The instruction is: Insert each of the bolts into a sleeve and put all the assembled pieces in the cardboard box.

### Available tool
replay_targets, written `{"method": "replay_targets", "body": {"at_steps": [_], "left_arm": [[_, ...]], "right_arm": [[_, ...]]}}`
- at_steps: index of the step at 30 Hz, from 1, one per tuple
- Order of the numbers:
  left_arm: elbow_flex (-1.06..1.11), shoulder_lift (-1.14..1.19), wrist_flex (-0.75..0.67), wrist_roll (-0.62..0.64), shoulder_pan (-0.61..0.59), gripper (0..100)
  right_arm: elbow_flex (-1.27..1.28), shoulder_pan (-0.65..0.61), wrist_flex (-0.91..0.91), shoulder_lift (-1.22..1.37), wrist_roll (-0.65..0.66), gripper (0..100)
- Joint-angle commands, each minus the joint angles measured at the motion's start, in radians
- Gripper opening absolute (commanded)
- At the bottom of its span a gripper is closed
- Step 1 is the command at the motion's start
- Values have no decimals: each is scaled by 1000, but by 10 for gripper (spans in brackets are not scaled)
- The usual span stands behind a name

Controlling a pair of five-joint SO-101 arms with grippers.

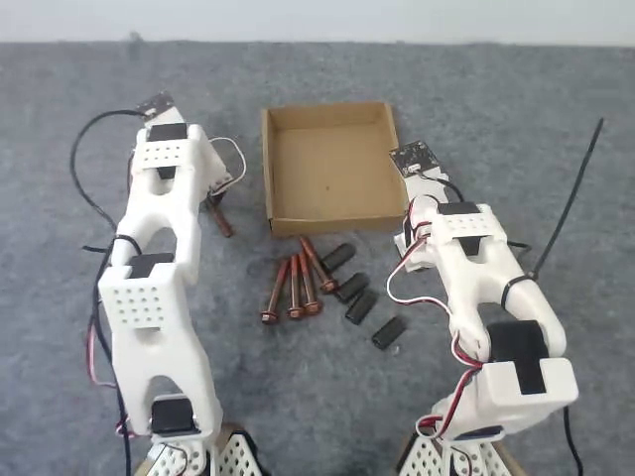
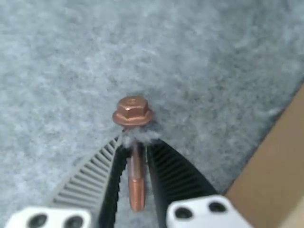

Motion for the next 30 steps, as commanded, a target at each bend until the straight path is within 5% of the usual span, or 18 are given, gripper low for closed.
{"method": "replay_targets", "body": {"at_steps": [1,6,18,30], "left_arm": [[-35,-17,-18,17,-15,99],[-31,-17,-15,20,-15,235],[-28,-15,-46,18,-31,51],[-56,15,6,18,-35,116]], "right_arm": [[-6,-10,-15,-61,-5,6],[-6,-10,-15,-61,-5,6],[-6,-8,-15,-61,-5,6],[-6,-8,-15,-61,-5,6]]}}
